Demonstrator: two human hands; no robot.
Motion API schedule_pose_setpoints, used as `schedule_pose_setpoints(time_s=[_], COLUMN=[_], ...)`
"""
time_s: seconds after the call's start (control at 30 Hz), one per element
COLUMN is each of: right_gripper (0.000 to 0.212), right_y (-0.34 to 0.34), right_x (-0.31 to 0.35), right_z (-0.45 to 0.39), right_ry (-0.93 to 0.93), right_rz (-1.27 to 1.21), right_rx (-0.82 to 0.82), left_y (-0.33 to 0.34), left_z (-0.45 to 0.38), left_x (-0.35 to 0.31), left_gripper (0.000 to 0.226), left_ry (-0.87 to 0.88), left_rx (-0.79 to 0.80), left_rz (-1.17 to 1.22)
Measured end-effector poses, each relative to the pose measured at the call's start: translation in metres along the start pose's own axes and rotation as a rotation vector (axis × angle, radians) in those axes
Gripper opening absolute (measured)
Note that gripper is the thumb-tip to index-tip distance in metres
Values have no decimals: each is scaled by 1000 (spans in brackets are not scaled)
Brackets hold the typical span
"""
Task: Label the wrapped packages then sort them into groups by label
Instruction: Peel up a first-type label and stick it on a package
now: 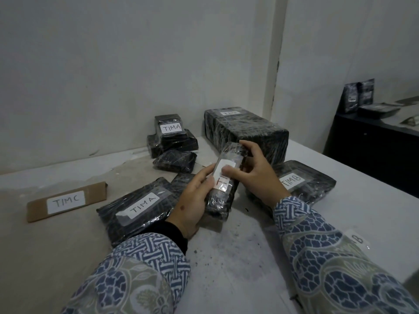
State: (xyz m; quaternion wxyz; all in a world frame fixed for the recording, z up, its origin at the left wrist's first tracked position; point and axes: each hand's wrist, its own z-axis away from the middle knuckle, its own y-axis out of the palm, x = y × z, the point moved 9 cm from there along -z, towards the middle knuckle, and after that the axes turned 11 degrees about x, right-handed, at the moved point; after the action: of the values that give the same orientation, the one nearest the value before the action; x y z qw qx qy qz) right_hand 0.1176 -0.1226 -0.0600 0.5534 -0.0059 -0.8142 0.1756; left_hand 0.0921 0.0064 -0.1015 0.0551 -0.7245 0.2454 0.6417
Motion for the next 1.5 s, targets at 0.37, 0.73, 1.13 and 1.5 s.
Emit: schedule_pose_setpoints(time_s=[0.37,0.73,1.13,1.5], right_gripper=[28,133,29,34], right_y=[-18,20,-19,-29], right_x=[1,-17,13,16], right_z=[0,-1,10,14], right_ry=[-32,175,23,226], right_rz=[6,238,253,779], right_rx=[-146,253,-265,-278], left_y=[8,-3,12,-19], left_z=[3,5,4,-3], left_x=[-2,-1,-17,-26], left_gripper=[25,29,38,20], left_ry=[-8,-8,39,-12], left_rx=[57,-80,11,-334], left_rz=[172,-5,-295,-383])
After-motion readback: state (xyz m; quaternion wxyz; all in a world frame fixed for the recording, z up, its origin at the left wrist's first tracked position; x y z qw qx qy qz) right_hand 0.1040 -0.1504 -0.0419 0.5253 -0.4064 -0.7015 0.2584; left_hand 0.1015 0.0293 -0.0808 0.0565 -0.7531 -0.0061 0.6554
